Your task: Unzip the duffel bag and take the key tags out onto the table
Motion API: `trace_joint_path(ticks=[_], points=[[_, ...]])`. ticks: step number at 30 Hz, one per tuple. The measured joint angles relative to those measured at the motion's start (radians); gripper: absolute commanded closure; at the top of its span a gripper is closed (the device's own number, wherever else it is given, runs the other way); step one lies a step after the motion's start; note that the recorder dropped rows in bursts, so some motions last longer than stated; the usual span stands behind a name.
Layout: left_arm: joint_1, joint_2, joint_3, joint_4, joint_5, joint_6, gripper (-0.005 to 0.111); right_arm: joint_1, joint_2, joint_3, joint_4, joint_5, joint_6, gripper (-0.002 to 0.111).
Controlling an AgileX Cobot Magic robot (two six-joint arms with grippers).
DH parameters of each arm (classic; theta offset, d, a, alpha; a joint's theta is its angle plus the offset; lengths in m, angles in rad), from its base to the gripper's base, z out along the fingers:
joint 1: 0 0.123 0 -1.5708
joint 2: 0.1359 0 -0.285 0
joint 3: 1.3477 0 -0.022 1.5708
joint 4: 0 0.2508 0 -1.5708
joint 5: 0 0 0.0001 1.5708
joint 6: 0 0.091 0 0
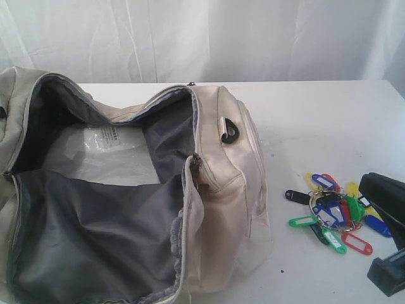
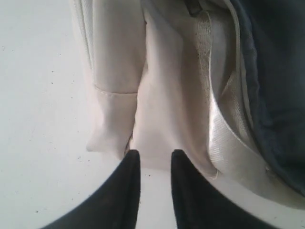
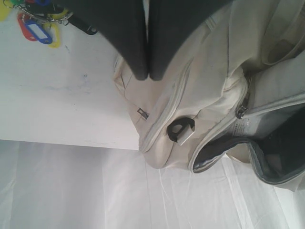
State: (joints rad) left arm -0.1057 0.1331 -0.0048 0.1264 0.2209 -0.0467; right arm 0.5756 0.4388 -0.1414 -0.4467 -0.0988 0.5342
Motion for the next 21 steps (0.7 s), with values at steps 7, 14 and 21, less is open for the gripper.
trace_joint_path(ticks=[7, 14, 21], points=[[0.062, 0.0, 0.0, 0.012, 0.0, 0.0, 0.078, 0.0, 0.0, 0.0, 0.0, 0.002, 0.0, 0.108], [0.138, 0.0, 0.0, 0.012, 0.008, 0.0, 0.078, 0.0, 0.0, 0.0, 0.0, 0.009, 0.0, 0.108], [0.138, 0.0, 0.0, 0.012, 0.008, 0.0, 0.078, 0.0, 0.0, 0.0, 0.0, 0.009, 0.0, 0.108]])
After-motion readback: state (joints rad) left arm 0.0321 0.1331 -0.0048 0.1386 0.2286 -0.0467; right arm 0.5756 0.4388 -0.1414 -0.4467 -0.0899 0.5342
